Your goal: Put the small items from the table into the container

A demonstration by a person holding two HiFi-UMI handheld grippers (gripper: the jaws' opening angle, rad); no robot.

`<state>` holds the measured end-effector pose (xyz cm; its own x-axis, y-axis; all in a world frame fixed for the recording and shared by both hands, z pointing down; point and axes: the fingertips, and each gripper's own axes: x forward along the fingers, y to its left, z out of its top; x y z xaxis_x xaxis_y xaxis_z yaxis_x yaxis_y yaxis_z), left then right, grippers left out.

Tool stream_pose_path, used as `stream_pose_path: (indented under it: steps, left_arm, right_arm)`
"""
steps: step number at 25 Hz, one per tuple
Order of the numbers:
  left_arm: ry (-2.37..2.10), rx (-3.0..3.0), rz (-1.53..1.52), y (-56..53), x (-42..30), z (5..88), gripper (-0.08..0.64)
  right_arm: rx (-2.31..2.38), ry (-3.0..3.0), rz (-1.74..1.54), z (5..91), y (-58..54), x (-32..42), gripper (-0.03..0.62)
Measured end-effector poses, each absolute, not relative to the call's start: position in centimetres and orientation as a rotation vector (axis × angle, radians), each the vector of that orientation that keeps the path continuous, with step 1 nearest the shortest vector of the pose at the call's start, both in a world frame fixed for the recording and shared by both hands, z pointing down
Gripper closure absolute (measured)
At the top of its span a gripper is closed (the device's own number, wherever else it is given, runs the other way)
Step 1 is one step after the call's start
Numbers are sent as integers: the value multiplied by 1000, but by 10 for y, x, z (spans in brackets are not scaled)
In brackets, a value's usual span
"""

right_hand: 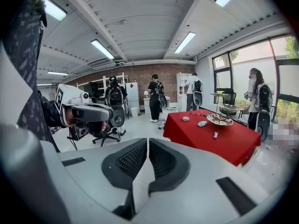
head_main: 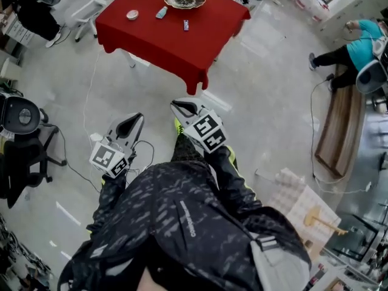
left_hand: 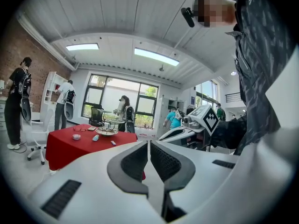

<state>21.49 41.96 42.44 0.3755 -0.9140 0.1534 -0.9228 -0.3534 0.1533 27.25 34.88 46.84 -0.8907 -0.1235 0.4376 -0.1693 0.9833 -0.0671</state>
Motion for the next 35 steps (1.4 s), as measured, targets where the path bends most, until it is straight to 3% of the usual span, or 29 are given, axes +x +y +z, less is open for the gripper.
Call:
stream_pose_path:
  steps: [17,35]
  left_arm:
    - [-1651,2378,81,214,162,430,535]
    - [-1600,2434,88,116,121,435,535]
  right_arm:
    - [210,-2634,192,482,139,216,569]
    - [298,-2534,272,523,50,175,568]
